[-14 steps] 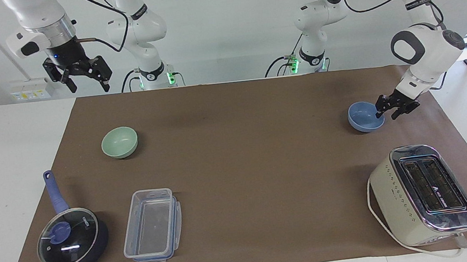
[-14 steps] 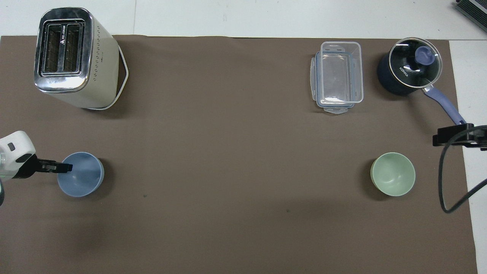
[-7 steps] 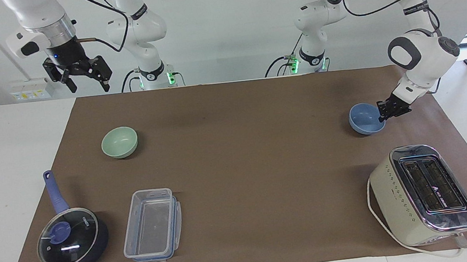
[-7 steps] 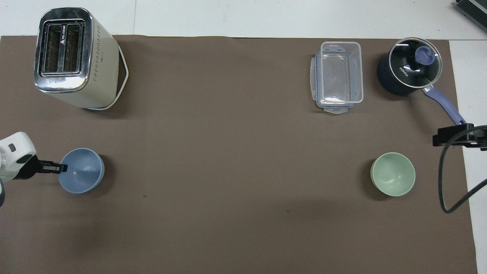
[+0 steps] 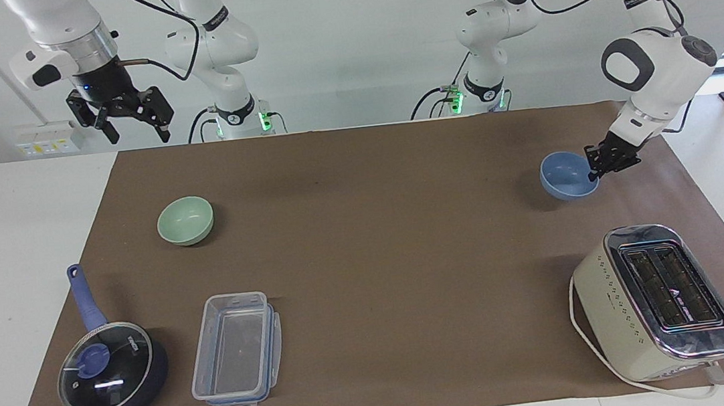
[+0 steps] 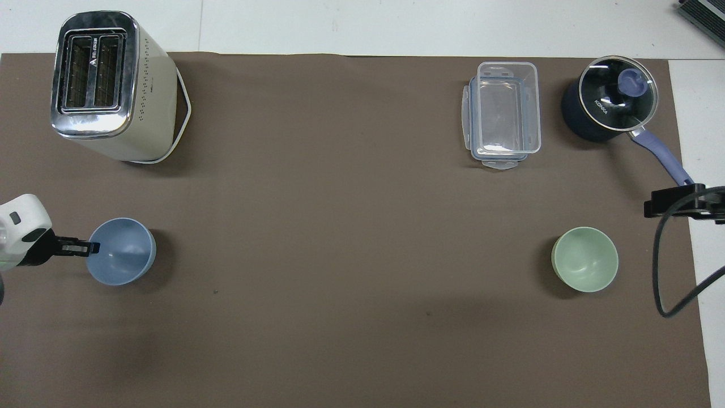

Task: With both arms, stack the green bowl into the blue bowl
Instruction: 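Drag the blue bowl with the left gripper toward the table center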

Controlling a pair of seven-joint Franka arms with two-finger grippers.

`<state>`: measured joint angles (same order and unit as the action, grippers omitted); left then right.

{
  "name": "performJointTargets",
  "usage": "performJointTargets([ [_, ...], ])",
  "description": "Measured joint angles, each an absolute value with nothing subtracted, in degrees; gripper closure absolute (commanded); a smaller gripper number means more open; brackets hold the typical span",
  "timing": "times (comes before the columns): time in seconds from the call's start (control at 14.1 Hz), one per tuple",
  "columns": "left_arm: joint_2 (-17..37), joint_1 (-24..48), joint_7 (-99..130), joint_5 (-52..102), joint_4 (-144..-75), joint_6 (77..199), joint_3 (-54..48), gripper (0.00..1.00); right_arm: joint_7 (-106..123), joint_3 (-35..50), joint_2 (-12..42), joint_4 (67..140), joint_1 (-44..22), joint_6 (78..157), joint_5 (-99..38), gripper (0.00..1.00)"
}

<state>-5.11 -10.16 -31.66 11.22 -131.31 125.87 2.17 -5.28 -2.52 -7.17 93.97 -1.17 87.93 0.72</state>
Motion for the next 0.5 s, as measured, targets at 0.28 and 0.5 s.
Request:
performJointTargets([
  [0.28, -7.5, -0.7, -19.4, 10.8, -131.6, 124.1, 1.7, 1.0, -5.3, -2.5, -7.2, 94.0, -1.2, 87.9, 0.7, 0.0],
  [0.5, -7.4, 10.1, -3.7, 8.9, -131.6, 124.2, 1.3, 1.0, -5.3, -2.5, -7.2, 94.0, -1.2, 87.9, 0.7, 0.0],
])
